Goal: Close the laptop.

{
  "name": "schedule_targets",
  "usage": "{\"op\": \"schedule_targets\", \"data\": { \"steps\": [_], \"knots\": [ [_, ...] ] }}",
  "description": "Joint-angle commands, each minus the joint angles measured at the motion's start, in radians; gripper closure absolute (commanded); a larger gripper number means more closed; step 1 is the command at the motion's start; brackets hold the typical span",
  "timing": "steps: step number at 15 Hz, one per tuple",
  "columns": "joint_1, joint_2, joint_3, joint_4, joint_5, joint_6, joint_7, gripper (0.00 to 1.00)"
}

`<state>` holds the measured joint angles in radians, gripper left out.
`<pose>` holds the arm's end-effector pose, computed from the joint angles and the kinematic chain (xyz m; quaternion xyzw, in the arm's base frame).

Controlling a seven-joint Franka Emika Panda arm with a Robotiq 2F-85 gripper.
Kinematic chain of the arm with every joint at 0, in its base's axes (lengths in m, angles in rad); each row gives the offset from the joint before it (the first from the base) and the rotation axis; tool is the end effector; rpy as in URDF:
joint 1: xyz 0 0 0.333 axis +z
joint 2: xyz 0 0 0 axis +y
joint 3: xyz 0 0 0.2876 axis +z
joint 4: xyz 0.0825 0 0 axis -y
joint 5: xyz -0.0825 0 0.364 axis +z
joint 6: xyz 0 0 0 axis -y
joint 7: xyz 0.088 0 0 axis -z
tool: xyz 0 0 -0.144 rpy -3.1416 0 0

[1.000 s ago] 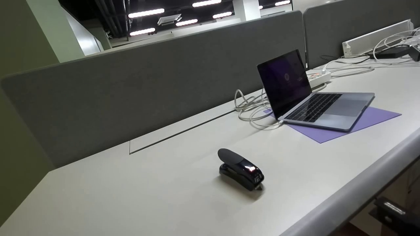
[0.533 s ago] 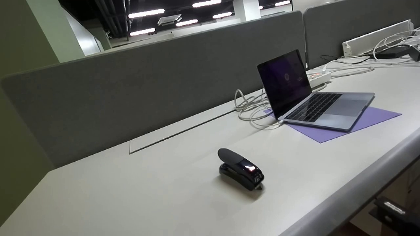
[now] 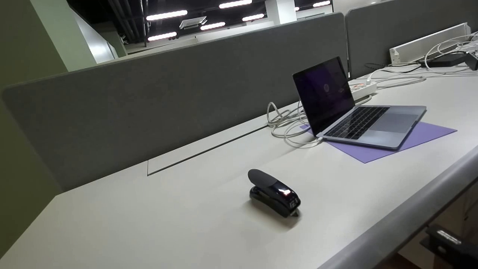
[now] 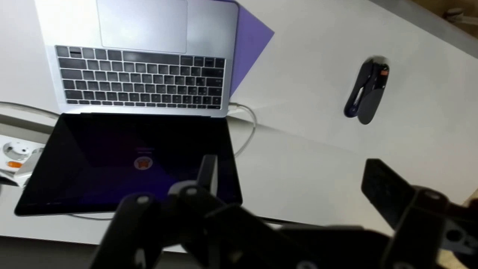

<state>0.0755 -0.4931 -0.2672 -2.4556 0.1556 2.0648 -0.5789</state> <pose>0.4035 -0.0638 0.4242 -0.9757 -0.1695 -0.0864 0.1083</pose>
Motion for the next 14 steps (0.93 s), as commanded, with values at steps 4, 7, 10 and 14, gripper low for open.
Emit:
{"op": "schedule_targets", "data": {
  "steps": [4,7,10,14],
  "knots": [
    [-0.063,0.302,0.013,0.185,-0.02,0.13,-0.026,0.0],
    [-0.087,0.418,0.042,0.281,-0.043,0.127,-0.015,0.0],
    [-0.108,0.505,0.079,0.376,-0.07,0.118,-0.007,0.0],
    [-0.138,0.605,0.115,0.499,-0.103,0.112,0.003,0.0]
  ]
}}
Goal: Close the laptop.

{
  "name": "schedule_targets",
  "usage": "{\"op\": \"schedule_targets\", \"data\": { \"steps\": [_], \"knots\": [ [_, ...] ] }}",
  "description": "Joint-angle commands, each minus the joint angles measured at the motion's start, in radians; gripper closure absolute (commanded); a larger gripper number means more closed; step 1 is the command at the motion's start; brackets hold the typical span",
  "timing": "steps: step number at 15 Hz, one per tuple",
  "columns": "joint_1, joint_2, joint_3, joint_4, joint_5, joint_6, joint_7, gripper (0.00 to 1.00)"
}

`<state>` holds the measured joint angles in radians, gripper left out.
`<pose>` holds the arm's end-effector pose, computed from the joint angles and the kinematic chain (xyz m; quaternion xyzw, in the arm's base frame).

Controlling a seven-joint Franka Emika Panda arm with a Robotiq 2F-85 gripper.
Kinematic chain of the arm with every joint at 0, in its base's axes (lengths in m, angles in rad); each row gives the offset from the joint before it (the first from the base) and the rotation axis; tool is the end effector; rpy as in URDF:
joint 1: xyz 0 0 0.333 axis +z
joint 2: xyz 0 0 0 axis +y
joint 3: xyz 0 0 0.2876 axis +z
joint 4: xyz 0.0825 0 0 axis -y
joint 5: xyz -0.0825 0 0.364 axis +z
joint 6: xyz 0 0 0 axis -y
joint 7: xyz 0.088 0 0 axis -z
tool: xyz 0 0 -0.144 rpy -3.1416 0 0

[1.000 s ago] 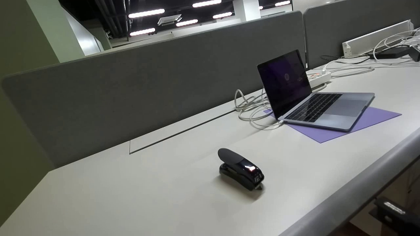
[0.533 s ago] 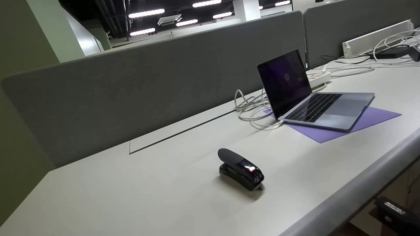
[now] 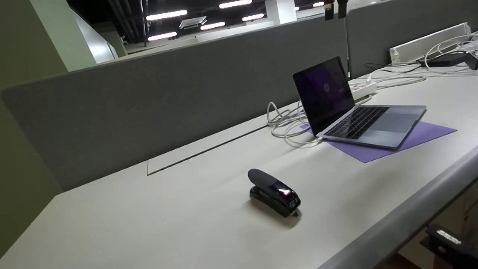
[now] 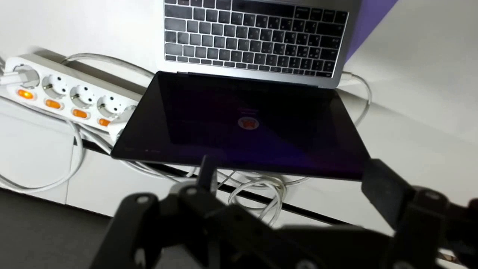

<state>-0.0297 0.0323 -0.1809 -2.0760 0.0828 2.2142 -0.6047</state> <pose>0.5385 -0.1096 0.3688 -0.9830 -0.1730 -0.0613 0.0078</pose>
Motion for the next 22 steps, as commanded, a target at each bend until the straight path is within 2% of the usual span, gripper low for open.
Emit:
{"op": "schedule_targets", "data": {
  "steps": [1,6,11,16,17,22],
  "knots": [
    [-0.041,0.105,0.034,0.15,-0.037,-0.04,0.03,0.0],
    [-0.082,0.23,0.06,0.287,-0.042,-0.082,0.029,0.0],
    [-0.106,0.328,0.09,0.371,-0.043,-0.122,0.031,0.0],
    [-0.118,0.388,0.133,0.392,-0.019,-0.073,0.014,0.0],
    [-0.121,0.361,0.131,0.352,-0.035,-0.077,0.008,0.0],
    [-0.123,0.38,0.143,0.364,-0.034,-0.064,0.008,0.0]
  ]
}}
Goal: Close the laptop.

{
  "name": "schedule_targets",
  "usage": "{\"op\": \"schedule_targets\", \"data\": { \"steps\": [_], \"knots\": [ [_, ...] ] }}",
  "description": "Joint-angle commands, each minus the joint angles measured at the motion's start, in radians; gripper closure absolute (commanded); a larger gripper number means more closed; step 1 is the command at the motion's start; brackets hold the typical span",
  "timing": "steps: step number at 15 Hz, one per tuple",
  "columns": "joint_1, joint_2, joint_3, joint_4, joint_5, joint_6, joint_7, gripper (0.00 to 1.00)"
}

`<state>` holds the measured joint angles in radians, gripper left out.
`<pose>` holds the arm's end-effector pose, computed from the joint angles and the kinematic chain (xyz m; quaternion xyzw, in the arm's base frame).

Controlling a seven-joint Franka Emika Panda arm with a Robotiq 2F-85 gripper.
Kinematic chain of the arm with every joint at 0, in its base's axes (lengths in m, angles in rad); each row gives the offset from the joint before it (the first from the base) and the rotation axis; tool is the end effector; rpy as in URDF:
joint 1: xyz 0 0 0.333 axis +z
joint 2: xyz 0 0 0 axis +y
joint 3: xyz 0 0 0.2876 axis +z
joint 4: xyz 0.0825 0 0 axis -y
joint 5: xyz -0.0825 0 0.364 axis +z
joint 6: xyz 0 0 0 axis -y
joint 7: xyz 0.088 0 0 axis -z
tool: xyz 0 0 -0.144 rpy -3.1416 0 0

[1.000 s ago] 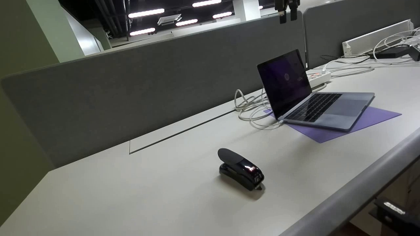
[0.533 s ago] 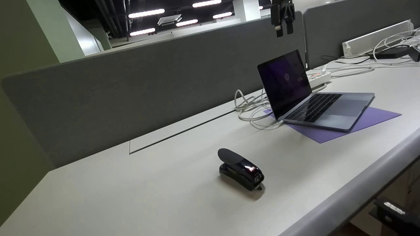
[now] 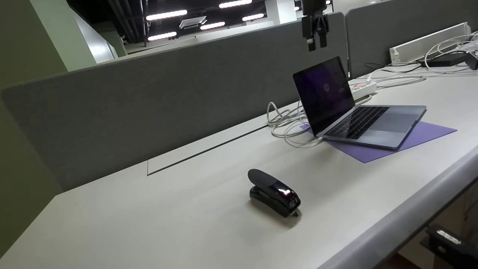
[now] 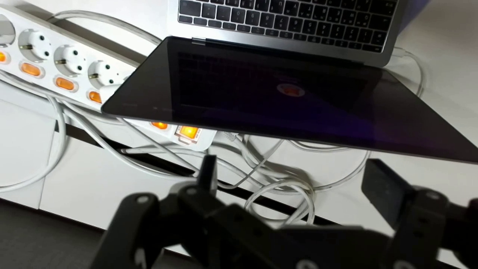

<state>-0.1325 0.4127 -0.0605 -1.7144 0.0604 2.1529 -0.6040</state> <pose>0.6249 -0.1152 0.3000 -0.9815 -0.1907 -0.0175 0.0071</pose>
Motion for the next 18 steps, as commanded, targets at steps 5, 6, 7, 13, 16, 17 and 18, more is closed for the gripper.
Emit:
{"op": "schedule_targets", "data": {
  "steps": [5,6,7,13,16,17,18],
  "knots": [
    [-0.024,0.038,0.031,0.012,-0.009,0.091,0.025,0.0],
    [-0.022,0.049,0.035,0.013,-0.013,0.103,0.023,0.0],
    [-0.021,0.058,0.039,0.013,-0.016,0.114,0.024,0.0],
    [-0.023,0.086,0.064,-0.01,-0.016,0.126,0.023,0.0],
    [-0.029,0.063,0.065,-0.049,-0.011,0.13,0.025,0.0],
    [-0.031,0.056,0.064,-0.059,-0.009,0.133,0.025,0.0],
    [-0.035,0.049,0.064,-0.072,-0.005,0.134,0.025,0.0]
  ]
}}
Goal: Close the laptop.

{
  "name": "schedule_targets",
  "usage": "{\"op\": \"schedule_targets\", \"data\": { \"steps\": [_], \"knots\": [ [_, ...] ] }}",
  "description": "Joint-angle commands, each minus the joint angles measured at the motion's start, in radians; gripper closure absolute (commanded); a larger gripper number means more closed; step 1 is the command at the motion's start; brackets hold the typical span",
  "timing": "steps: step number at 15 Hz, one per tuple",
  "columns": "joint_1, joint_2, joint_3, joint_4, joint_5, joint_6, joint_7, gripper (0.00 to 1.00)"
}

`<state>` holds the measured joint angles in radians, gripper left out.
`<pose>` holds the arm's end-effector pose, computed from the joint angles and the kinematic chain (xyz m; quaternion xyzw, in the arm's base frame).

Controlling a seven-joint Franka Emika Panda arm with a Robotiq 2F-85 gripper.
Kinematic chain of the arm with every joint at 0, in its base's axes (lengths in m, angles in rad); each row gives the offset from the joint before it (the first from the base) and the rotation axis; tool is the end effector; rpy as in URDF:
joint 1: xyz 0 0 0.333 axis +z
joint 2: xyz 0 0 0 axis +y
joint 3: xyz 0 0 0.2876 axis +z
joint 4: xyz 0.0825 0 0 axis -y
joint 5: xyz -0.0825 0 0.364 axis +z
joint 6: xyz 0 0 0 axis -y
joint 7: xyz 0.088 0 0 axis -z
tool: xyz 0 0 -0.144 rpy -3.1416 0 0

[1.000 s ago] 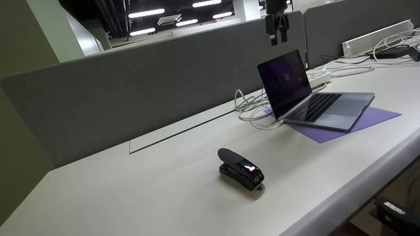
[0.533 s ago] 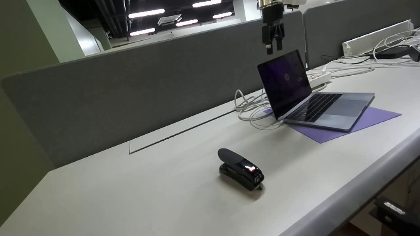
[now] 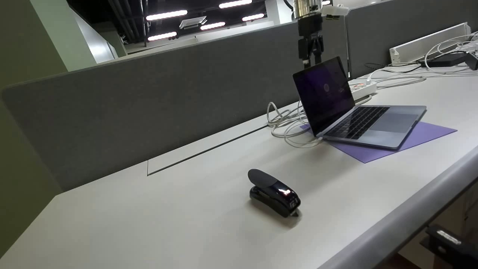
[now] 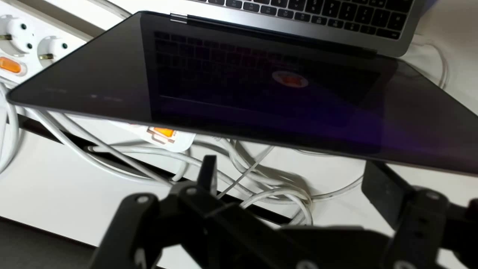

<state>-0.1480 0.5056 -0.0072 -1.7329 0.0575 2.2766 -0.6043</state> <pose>0.6347 -0.0960 0.2436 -0.9783 -0.2052 -0.0253 0.0120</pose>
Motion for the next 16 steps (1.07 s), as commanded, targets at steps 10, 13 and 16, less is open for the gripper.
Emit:
{"op": "schedule_targets", "data": {
  "steps": [10,13,16],
  "knots": [
    [-0.05,-0.164,0.024,-0.251,0.072,0.0,-0.006,0.0],
    [-0.051,-0.206,0.022,-0.323,0.098,-0.002,-0.011,0.0],
    [-0.042,-0.255,0.008,-0.404,0.092,0.01,0.006,0.0]
  ]
}}
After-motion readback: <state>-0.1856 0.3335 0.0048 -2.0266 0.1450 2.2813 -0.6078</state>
